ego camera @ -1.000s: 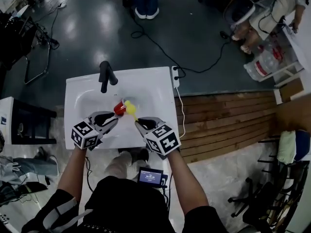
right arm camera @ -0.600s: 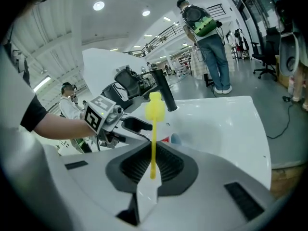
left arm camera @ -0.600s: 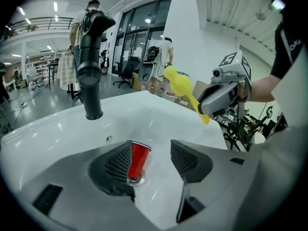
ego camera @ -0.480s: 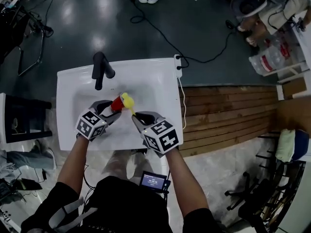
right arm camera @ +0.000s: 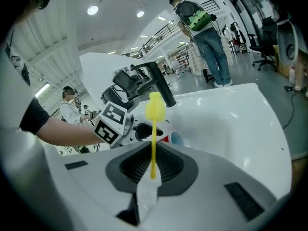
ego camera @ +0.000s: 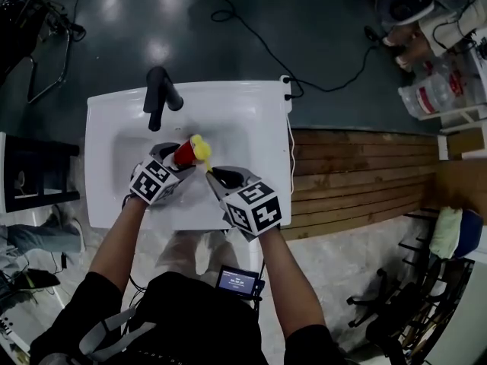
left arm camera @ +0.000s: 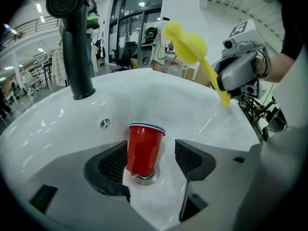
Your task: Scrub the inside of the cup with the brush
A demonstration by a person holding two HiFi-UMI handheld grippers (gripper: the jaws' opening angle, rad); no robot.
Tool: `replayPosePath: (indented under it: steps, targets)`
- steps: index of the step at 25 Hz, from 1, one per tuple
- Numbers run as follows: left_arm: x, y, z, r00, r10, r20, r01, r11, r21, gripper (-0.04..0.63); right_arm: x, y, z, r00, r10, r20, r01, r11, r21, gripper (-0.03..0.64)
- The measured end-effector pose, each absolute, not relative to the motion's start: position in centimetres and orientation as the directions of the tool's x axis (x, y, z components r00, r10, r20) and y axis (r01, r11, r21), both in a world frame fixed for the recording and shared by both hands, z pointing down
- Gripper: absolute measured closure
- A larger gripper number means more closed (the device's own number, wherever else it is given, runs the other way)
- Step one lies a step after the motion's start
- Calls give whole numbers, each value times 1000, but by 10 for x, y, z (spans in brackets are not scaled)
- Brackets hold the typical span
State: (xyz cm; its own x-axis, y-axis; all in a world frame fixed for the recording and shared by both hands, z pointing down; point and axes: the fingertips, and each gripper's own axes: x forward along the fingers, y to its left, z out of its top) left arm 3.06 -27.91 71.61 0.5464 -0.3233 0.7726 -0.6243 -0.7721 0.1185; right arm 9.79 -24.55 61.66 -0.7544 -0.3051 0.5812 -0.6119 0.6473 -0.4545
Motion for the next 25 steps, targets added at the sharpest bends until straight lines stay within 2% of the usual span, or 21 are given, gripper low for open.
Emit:
replayPosePath:
  steps: [3,13,25]
  targets:
    - [31,-281,724,525,-320,789,-620,-778,97,279,98,-248,619,-755,-308,579,-613,645,-456,580]
    - [37,-290,741,465,-313,828,-584,-811,22,281,98,-251,628,-759,-305,575,-610,640,-467,580]
    - [44,-296,761,435,-291,852,-590,-807,26,292,102,-254,639,-755,-300,584,-617,627,-476,578]
